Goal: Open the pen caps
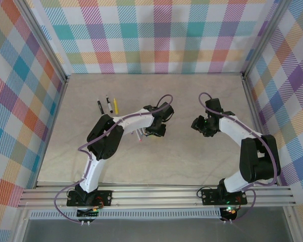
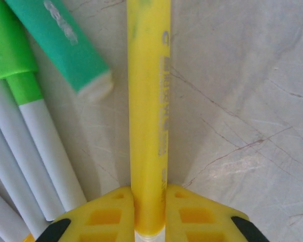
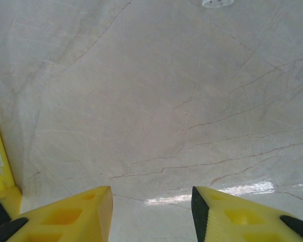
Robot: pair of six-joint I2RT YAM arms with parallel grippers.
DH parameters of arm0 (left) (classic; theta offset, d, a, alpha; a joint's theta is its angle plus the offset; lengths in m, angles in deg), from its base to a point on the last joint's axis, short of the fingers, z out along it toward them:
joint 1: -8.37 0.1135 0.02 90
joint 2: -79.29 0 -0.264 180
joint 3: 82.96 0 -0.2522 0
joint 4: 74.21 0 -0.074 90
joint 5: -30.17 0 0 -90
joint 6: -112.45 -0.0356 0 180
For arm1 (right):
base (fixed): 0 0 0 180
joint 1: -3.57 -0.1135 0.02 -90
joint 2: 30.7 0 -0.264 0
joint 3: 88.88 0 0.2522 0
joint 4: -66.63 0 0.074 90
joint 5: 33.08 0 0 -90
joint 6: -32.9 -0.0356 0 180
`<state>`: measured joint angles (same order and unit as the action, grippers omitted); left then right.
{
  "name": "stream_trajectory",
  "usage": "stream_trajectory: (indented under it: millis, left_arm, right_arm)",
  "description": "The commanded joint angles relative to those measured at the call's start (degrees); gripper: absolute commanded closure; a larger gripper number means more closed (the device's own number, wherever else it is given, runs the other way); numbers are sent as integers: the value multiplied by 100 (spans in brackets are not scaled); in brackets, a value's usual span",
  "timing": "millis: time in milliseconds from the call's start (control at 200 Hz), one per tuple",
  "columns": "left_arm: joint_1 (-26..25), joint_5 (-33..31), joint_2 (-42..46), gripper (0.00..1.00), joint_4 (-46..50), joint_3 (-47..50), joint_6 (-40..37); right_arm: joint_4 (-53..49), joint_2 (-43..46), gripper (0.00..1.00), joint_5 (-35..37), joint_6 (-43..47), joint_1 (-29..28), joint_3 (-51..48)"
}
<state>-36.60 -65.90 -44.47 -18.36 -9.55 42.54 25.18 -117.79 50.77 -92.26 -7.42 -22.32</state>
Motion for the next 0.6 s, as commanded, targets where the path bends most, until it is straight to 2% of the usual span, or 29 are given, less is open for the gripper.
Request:
stream_trajectory:
  millis: [0, 245, 385, 595]
  left_arm:
    - [-209, 522, -627, 88, -666, 339, -17]
    - [-249, 543, -213, 100, -589, 550, -156]
    - [-311, 651, 383, 100, -595, 752, -341]
    - [-311, 1746, 1344, 100, -957, 1199, -505]
  right_arm:
    - [101, -25, 53, -105, -56, -62, -24]
    - [173, -33, 53, -192, -103, -123, -24]
    - [332, -38, 53, -411, -153, -127, -45]
    - [929, 86, 52, -1081, -414, -147, -189]
